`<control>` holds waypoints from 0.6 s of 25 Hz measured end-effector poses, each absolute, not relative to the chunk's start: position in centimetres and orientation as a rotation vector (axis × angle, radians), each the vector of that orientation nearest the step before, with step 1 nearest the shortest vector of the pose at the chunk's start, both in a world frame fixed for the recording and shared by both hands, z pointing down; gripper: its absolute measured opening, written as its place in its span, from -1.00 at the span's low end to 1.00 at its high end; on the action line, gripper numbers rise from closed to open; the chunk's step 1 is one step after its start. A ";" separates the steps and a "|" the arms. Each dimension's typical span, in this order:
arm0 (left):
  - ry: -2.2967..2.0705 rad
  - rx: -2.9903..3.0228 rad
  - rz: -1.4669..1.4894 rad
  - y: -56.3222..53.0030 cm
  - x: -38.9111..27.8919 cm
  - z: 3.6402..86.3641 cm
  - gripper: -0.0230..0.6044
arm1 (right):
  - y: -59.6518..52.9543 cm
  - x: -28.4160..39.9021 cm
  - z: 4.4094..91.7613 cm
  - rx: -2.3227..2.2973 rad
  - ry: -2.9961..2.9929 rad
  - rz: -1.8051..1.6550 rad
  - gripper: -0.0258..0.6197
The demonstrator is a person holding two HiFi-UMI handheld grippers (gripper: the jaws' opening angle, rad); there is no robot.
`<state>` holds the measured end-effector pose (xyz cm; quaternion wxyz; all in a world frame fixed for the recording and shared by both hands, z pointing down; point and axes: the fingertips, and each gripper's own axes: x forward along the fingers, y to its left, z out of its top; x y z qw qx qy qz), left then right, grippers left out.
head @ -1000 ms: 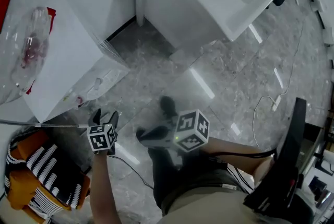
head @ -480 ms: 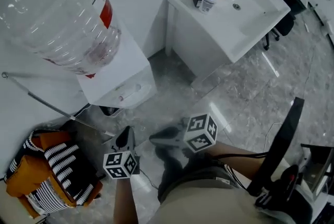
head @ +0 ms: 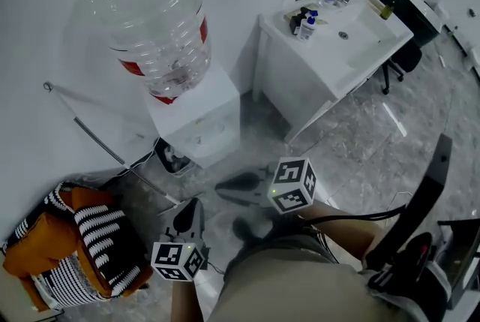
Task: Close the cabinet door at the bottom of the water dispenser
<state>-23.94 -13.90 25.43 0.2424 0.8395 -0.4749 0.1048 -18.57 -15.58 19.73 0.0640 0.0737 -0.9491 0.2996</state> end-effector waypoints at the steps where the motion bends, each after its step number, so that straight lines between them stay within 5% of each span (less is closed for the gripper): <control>1: -1.295 2.305 0.275 -13.5 -24.1 25.0 -0.96 | -15.4 -18.8 19.3 0.230 -2.874 0.893 -0.87; 15: -1.283 2.437 0.347 -8.7 -17.8 20.9 -0.96 | -10.6 -13.5 16.0 0.256 -2.957 0.813 -0.87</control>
